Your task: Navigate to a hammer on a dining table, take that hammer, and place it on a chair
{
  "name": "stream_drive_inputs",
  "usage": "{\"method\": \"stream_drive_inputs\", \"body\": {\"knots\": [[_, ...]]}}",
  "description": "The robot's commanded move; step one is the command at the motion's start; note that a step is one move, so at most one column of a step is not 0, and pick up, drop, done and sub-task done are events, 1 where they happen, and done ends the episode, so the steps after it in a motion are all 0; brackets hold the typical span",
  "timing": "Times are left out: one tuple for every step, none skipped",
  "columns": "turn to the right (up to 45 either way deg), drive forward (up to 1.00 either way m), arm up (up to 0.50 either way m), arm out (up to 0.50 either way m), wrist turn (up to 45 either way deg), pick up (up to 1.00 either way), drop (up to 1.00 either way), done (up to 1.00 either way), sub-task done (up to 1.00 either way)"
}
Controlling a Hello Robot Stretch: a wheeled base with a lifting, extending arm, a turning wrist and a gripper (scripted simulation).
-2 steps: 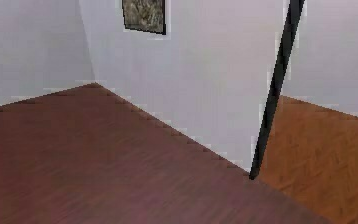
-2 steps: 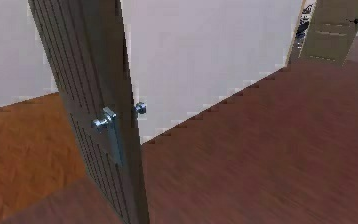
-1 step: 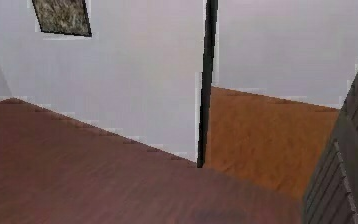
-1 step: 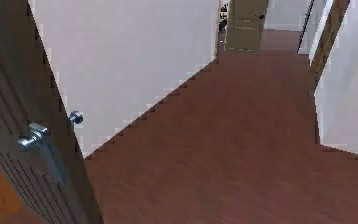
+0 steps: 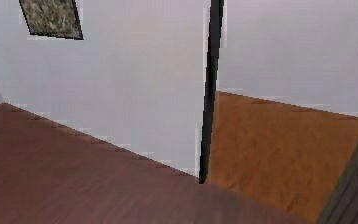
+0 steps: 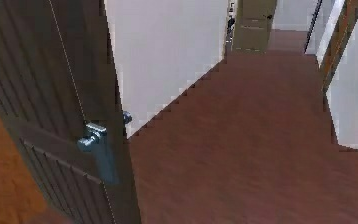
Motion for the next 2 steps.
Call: {"method": "stream_drive_inputs", "body": {"knots": [[21.0, 0.00, 0.00, 0.00, 0.0, 0.00, 0.00, 0.00, 0.00], [0.0, 1.00, 0.00, 0.00, 0.0, 0.00, 0.00, 0.00, 0.00]]}}
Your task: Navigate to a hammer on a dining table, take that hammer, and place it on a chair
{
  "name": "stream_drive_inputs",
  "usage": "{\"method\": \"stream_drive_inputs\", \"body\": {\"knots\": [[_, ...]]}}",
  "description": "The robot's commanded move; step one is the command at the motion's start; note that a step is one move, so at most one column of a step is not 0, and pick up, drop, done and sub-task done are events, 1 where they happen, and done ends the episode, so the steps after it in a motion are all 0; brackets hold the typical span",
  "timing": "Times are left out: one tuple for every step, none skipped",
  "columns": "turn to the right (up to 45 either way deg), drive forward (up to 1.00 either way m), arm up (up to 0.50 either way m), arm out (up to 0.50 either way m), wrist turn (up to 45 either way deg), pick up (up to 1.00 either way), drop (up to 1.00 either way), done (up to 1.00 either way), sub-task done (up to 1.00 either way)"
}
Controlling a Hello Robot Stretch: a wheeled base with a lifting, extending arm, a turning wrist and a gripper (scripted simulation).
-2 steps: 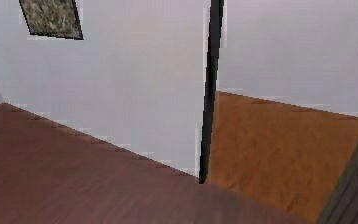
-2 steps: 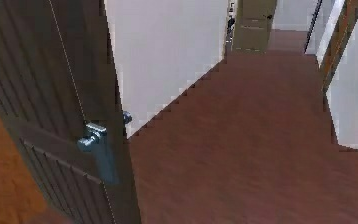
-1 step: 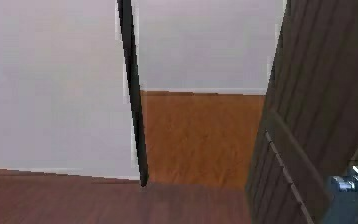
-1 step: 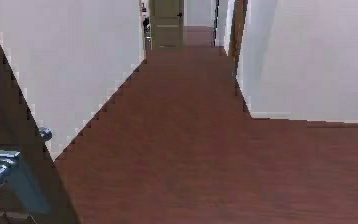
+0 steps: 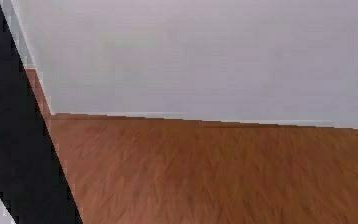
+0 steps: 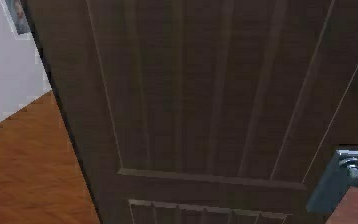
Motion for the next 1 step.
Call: {"method": "stream_drive_inputs", "body": {"knots": [[0.0, 0.45, 0.00, 0.00, 0.0, 0.00, 0.00, 0.00, 0.00]]}}
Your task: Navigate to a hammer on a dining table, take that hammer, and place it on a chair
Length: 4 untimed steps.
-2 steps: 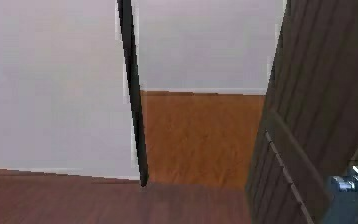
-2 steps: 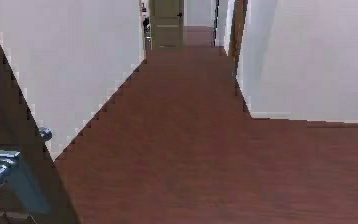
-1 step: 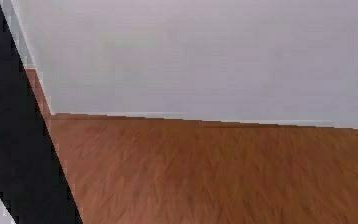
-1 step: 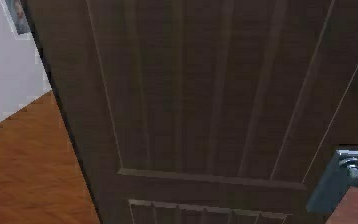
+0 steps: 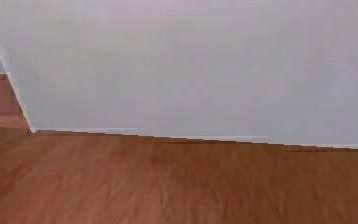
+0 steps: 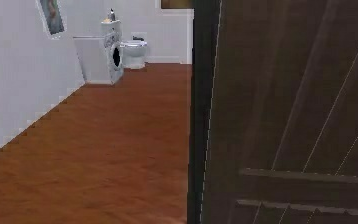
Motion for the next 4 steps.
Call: {"method": "stream_drive_inputs", "body": {"knots": [[0.0, 0.15, 0.00, 0.00, 0.0, 0.00, 0.00, 0.00, 0.00], [-45.0, 0.00, 0.00, 0.00, 0.0, 0.00, 0.00, 0.00, 0.00], [-6.0, 0.00, 0.00, 0.00, 0.0, 0.00, 0.00, 0.00, 0.00], [0.0, 1.00, 0.00, 0.00, 0.0, 0.00, 0.00, 0.00, 0.00]]}}
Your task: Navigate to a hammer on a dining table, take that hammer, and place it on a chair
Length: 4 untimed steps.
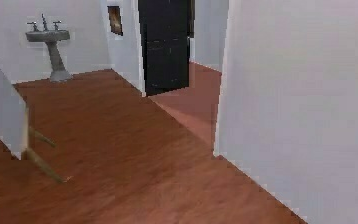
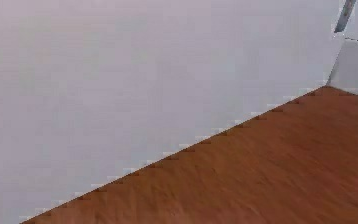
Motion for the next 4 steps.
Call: {"method": "stream_drive_inputs", "body": {"knots": [[0.0, 1.00, 0.00, 0.00, 0.0, 0.00, 0.00, 0.00, 0.00], [-6.0, 0.00, 0.00, 0.00, 0.0, 0.00, 0.00, 0.00, 0.00], [0.0, 0.60, 0.00, 0.00, 0.0, 0.00, 0.00, 0.00, 0.00], [9.0, 0.00, 0.00, 0.00, 0.0, 0.00, 0.00, 0.00, 0.00]]}}
